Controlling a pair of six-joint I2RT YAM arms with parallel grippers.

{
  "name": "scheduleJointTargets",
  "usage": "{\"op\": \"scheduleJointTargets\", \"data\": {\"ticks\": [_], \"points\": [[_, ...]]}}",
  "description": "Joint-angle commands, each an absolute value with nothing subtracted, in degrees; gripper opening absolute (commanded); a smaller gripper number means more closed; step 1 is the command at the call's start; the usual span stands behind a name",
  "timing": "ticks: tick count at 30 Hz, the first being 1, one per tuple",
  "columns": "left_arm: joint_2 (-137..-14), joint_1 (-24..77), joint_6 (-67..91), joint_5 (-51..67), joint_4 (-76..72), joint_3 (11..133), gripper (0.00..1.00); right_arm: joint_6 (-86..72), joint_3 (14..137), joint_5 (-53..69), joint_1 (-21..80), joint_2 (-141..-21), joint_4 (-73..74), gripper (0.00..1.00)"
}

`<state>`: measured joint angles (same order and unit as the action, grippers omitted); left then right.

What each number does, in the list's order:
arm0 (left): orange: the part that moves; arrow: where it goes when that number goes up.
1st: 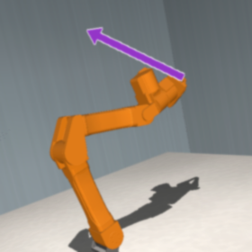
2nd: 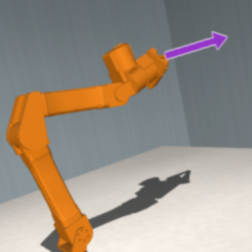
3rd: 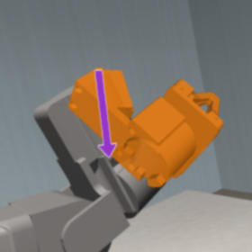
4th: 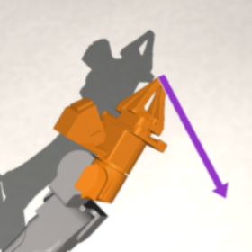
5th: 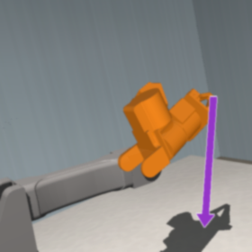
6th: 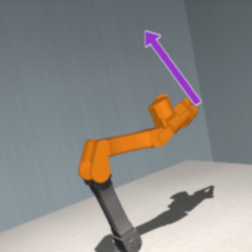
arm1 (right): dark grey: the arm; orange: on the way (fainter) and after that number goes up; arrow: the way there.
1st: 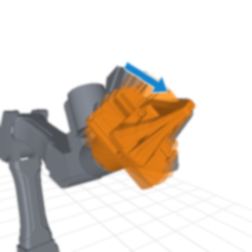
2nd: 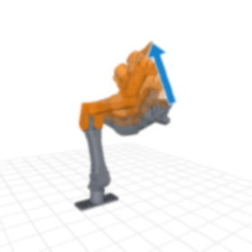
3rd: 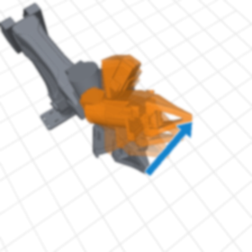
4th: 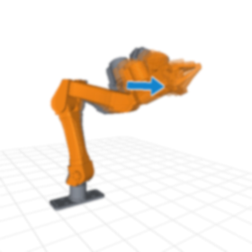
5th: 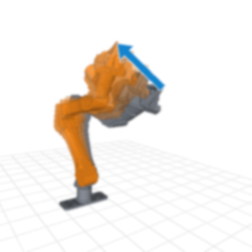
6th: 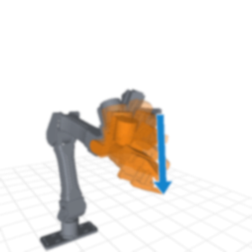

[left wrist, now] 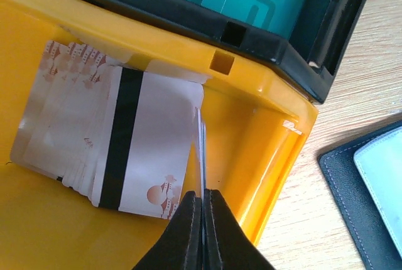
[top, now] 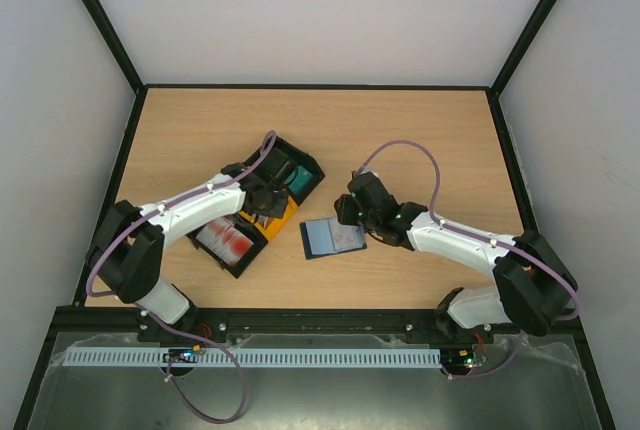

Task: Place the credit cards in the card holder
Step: Pick up the credit card from the storage box.

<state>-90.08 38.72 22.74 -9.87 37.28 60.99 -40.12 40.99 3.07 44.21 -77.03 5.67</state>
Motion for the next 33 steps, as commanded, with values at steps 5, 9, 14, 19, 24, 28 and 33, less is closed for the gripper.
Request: {"op": "scheduleJointTargets", "data": {"ticks": [5, 9, 14, 19, 24, 28, 33], "points": [[-85.0, 38.8, 25.2, -15.7, 37.5, 59.3, 0.02, -40.4, 42.8, 10.4, 43.9, -77.5, 2.2, 0.42], [-81.8, 37.9, 27.0, -15.4, 34.9, 57.9, 0.02, -40.3, 43.3, 20.3, 43.9, -79.0, -4.6, 0.46], [-76.2, 35.2, 28.5, -14.7, 32.6, 56.1, 0.02, -44.3, 45.3, 30.5, 44.6, -84.4, -14.5, 0.53], [-68.3, 27.9, 27.2, -3.1, 27.5, 51.5, 0.02, -45.9, 50.5, 32.9, 46.9, -90.5, -17.6, 0.61], [-65.0, 21.3, 27.4, 8.2, 24.4, 48.2, 0.02, -45.7, 57.6, 35.7, 49.4, -97.8, -17.9, 0.68], [-64.8, 18.4, 28.7, 12.8, 22.5, 47.0, 0.02, -45.0, 62.3, 37.0, 50.8, -101.9, -17.5, 0.72], [-65.0, 17.2, 29.0, 14.7, 22.2, 46.8, 0.02, -44.4, 66.7, 34.8, 51.4, -105.6, -13.9, 0.72]]}}
